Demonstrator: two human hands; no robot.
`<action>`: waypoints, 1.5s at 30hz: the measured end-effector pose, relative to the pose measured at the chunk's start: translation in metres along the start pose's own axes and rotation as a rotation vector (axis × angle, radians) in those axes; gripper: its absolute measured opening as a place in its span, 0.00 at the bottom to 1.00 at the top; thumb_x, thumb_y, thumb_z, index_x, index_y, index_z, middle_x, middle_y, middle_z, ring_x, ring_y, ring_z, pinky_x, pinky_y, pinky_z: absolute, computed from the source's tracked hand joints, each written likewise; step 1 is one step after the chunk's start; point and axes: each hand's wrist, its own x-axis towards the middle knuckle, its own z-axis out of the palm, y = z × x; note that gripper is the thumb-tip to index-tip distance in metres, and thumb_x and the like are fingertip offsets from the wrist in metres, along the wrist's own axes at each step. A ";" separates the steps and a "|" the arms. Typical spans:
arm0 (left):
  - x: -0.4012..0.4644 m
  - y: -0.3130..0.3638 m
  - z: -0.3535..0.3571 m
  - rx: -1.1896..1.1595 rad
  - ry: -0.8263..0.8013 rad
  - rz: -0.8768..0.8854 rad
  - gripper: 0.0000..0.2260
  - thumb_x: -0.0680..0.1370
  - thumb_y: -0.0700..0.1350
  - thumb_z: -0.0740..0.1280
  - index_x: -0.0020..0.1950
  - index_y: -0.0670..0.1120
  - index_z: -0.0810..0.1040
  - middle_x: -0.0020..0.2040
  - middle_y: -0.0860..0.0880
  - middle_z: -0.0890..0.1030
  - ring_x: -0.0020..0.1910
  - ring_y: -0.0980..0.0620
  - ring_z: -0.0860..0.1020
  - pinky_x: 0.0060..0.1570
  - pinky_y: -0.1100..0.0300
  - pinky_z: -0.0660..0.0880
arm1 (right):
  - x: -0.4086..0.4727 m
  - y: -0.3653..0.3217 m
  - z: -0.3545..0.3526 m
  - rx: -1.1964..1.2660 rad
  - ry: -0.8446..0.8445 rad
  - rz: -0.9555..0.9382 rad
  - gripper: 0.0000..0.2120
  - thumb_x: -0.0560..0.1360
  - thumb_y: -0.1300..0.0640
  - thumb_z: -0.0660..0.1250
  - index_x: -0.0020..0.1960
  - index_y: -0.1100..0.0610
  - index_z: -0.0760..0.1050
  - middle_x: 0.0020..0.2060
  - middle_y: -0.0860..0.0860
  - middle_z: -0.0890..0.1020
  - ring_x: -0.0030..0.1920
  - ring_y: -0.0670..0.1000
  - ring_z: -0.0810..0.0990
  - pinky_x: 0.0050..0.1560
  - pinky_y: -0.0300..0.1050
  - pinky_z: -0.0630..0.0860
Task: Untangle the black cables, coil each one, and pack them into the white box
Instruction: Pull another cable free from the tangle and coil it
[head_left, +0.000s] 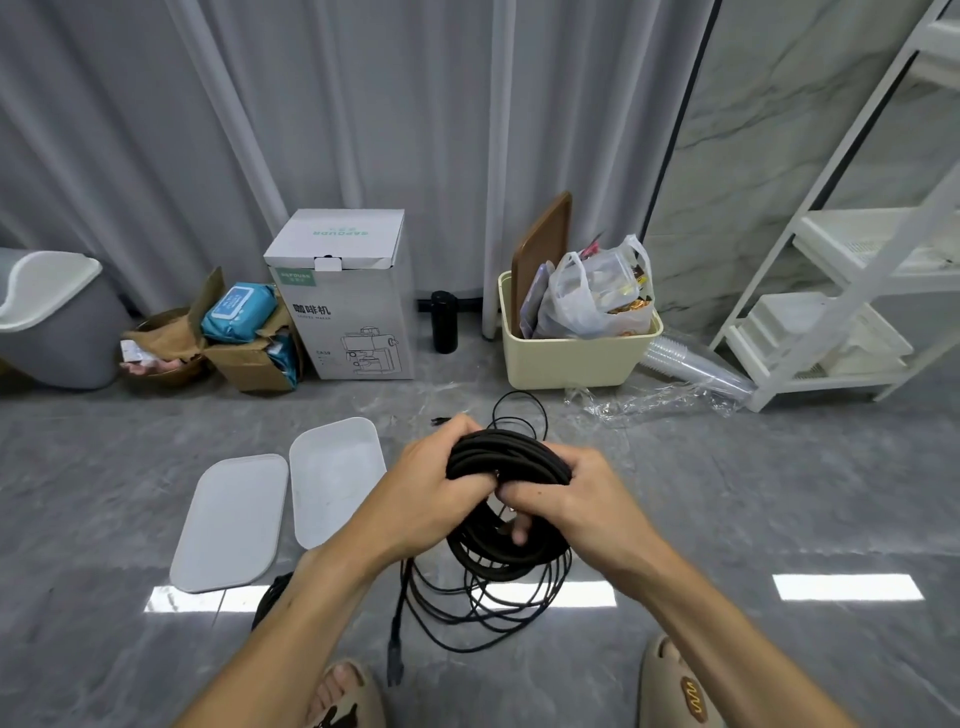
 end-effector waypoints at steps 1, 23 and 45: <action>-0.001 -0.001 -0.002 0.018 -0.013 -0.002 0.07 0.69 0.49 0.64 0.46 0.52 0.75 0.40 0.50 0.81 0.39 0.51 0.78 0.43 0.51 0.76 | 0.001 0.001 0.001 0.027 -0.002 0.022 0.03 0.74 0.71 0.66 0.47 0.68 0.78 0.24 0.55 0.75 0.26 0.51 0.75 0.39 0.46 0.80; 0.005 -0.016 -0.028 -0.086 -0.013 0.019 0.04 0.72 0.54 0.69 0.43 0.59 0.84 0.46 0.53 0.79 0.45 0.62 0.77 0.49 0.71 0.70 | -0.007 0.004 0.014 -0.238 -0.198 -0.077 0.14 0.63 0.51 0.67 0.45 0.58 0.77 0.33 0.53 0.78 0.33 0.49 0.75 0.35 0.52 0.72; -0.002 -0.009 -0.009 -0.146 -0.203 -0.116 0.15 0.65 0.42 0.67 0.51 0.48 0.80 0.39 0.51 0.79 0.39 0.56 0.76 0.42 0.58 0.73 | 0.007 0.004 0.001 0.072 0.040 0.087 0.13 0.73 0.70 0.67 0.52 0.58 0.68 0.22 0.55 0.74 0.24 0.54 0.74 0.35 0.49 0.70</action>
